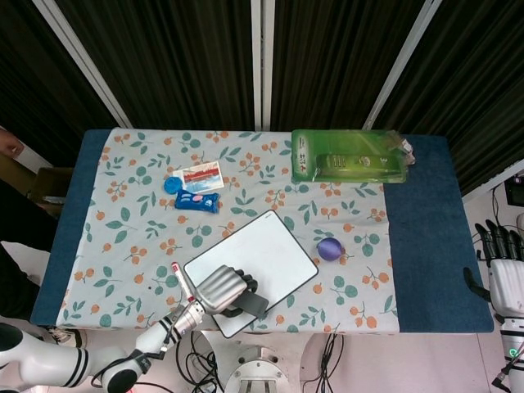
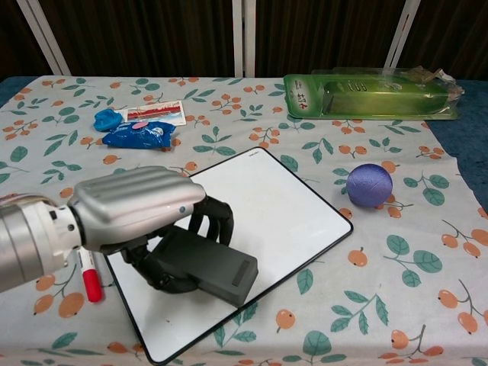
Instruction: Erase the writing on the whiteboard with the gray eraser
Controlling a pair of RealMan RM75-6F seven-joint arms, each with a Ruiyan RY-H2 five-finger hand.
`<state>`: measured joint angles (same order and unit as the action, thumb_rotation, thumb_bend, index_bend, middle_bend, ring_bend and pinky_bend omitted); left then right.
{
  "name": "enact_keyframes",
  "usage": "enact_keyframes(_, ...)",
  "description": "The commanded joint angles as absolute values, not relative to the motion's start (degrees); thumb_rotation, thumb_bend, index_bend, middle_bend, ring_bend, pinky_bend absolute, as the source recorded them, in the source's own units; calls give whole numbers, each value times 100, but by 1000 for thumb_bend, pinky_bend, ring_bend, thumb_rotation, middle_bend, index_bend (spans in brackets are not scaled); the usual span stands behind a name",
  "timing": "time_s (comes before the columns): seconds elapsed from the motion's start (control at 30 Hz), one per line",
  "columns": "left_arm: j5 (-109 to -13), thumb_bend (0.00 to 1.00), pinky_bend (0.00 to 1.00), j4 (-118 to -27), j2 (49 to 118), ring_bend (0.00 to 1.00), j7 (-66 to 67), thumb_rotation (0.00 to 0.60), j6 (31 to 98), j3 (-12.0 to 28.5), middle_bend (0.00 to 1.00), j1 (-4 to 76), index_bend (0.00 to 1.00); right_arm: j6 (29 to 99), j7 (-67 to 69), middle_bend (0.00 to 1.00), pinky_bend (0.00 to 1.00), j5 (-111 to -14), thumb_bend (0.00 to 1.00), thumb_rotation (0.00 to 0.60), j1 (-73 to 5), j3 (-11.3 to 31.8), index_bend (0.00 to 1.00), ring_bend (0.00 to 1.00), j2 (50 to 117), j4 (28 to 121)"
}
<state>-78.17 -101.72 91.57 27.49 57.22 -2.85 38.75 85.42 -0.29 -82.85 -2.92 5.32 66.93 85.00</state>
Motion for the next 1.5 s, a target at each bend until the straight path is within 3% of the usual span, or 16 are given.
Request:
enact_keyframes(0.03, -8001, 324, 598, -10371, 8898, 553, 2666, 600, 6048, -159, 669, 3776, 657, 8555, -39, 0, 0, -8288, 273, 600, -289, 536, 0, 0, 6689, 8512)
enact_keyframes(0.17, -8022, 327, 599, -10149, 8590, 553, 2285, 600, 6691, 254, 669, 3556, 657, 8582, -59, 0, 0, -8298, 273, 600, -280, 541, 0, 0, 6653, 8567)
enact_keyframes(0.33, -7557, 331, 600, -9108, 8440, 553, 1593, 600, 7074, 615, 669, 3232, 656, 8620, -68, 0, 0, -8313, 274, 600, -271, 549, 0, 0, 6617, 8606)
enact_keyframes(0.63, -6982, 330, 601, -7402, 8568, 550, 581, 600, 6644, 451, 664, 2764, 649, 8656, -100, 0, 0, -8346, 273, 600, -275, 556, 0, 0, 6615, 8641)
enact_keyframes(0.93, -7101, 311, 598, -6708, 8834, 543, -38, 600, 6410, 422, 647, 2638, 626, 8706, -222, 0, 0, -8384, 273, 600, -261, 543, 0, 0, 6590, 8760)
enact_keyframes(1.03, -7214, 302, 588, -6611, 8887, 523, -180, 600, 6383, 409, 595, 2631, 566, 8723, -241, 0, 0, -8383, 273, 600, -249, 540, 0, 0, 6581, 8786)
enact_keyframes(1.13, -7347, 246, 557, -6558, 8902, 461, -351, 600, 6350, 381, 480, 2629, 410, 8744, -254, 0, 0, -8381, 273, 600, -239, 545, 0, 0, 6572, 8806)
enact_keyframes(1.2, -7412, 171, 475, -6548, 8874, 360, -484, 600, 6265, 349, 348, 2632, 245, 8750, -254, 0, 0, -8382, 273, 600, -237, 547, 0, 0, 6566, 8815)
enact_keyframes(1.3, -7402, 88, 315, -6548, 8827, 199, -442, 600, 6128, 330, 190, 2641, 98, 8738, -263, 0, 0, -8387, 274, 600, -240, 541, 0, 0, 6554, 8825)
enact_keyframes(1.5, -7556, 24, 244, -6584, 8848, 111, -509, 600, 6570, 439, 114, 2508, 66, 8777, -254, 0, 0, -8408, 274, 600, -230, 548, 0, 0, 6530, 8852)
